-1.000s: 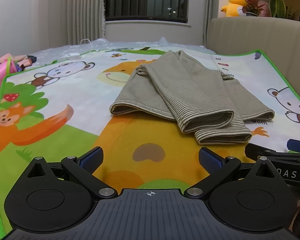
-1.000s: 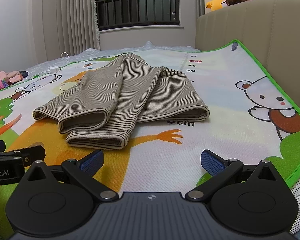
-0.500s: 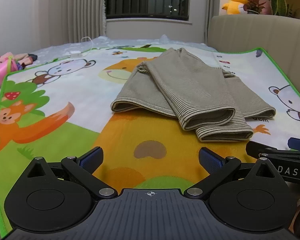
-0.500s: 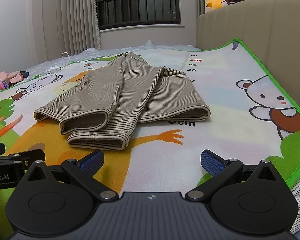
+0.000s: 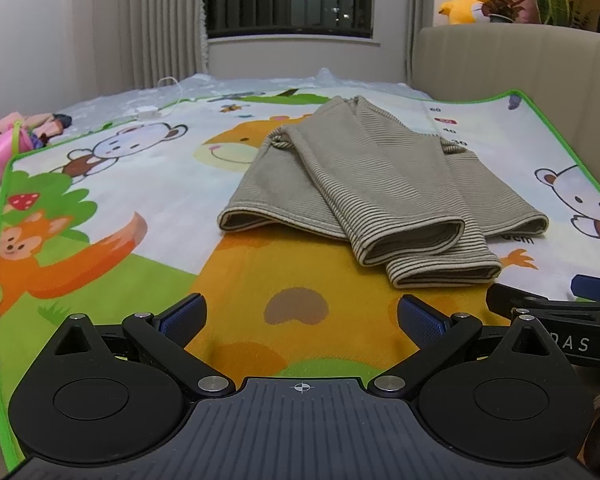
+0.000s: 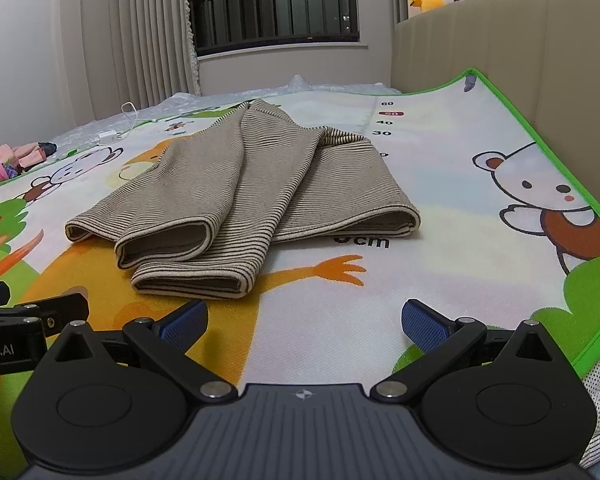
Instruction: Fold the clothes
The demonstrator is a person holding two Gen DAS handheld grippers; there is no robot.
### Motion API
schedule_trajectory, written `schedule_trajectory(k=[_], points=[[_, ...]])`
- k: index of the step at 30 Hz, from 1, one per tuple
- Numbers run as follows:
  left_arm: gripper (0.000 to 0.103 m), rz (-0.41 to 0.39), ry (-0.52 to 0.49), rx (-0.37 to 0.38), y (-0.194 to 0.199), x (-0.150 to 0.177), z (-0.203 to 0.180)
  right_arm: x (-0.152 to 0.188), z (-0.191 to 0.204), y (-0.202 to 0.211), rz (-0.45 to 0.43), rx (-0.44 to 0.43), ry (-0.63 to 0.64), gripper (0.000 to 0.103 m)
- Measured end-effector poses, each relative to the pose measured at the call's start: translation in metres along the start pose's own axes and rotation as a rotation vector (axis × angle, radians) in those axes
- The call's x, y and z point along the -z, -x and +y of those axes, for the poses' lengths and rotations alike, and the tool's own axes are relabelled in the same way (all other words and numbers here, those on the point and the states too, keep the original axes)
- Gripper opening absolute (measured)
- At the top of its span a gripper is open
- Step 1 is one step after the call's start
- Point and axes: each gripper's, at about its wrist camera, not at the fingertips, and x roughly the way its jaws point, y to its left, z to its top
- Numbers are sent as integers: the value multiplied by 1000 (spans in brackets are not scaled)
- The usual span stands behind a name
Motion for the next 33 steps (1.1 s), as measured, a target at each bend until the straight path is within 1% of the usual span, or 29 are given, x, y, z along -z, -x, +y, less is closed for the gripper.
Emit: schedule_trajectory(k=[12, 20, 24, 28, 30, 33], points=[[103, 14, 6, 5, -2, 2, 1, 0, 0, 0, 1, -2, 0, 103], [103, 21, 1, 26, -4, 2, 0, 0, -3, -4, 25, -20, -9, 103], [103, 29, -5, 66, -6, -1, -2, -6, -10, -4, 27, -57, -26, 103], [103, 17, 5, 152, -10, -20, 1, -29, -27, 2, -38, -124, -63, 103], [103, 10, 10, 196, -12, -31, 3, -42, -38, -3, -44, -142, -63, 103], [103, -9, 4, 219, -25, -52, 4, -60, -57, -24, 0, -195, -71, 103]])
